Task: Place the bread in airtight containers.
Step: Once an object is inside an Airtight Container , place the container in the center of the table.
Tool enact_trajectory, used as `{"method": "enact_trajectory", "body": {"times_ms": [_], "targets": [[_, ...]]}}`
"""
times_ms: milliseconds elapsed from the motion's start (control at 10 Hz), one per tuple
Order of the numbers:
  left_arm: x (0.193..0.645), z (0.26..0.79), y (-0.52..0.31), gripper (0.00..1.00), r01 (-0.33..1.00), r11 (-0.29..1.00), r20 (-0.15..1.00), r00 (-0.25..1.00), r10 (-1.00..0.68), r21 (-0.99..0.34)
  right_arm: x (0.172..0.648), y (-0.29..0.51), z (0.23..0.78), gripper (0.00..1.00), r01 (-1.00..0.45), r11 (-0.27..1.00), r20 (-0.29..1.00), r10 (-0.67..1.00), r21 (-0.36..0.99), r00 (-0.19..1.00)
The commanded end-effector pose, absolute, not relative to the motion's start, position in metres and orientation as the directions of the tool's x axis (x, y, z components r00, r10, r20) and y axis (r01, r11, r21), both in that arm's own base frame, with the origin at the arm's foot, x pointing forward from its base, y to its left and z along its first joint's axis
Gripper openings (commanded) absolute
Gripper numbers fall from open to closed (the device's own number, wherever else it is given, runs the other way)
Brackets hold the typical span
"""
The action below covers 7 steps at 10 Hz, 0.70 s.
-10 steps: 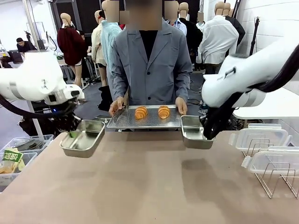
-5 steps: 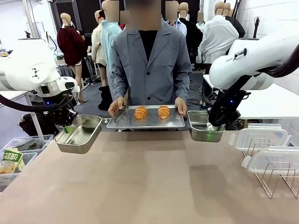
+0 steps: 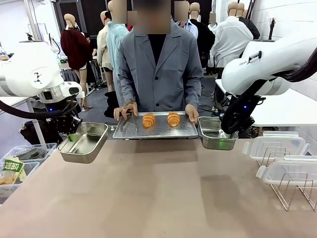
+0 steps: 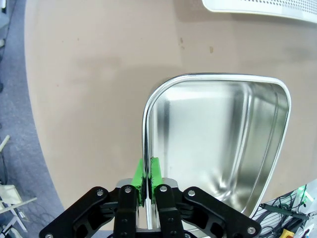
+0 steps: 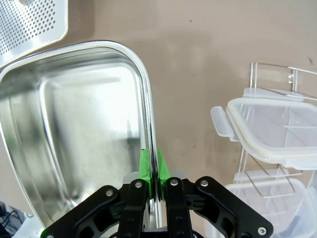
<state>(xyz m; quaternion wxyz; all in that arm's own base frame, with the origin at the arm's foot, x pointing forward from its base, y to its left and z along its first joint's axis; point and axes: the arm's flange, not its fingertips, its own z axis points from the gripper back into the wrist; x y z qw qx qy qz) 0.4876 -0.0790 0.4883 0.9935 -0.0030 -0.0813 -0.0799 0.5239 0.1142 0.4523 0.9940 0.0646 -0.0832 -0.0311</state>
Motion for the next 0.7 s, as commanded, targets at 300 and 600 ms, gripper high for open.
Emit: {"method": "enact_trajectory", "body": {"times_ms": [300, 600], "targets": [[0.4871, 0.4910, -0.0779, 0.00, 0.162, 0.987, 0.169, 0.972, -0.162, 0.016, 0.5192, 0.1145, 0.4516, 0.00, 0.045, 0.987, 0.183, -0.073, 0.153, 0.980], [0.4871, 0.4910, -0.0779, 0.00, 0.162, 0.987, 0.169, 0.972, -0.162, 0.016, 0.5192, 0.1145, 0.4516, 0.00, 0.045, 0.987, 0.183, -0.073, 0.153, 0.980]]}}
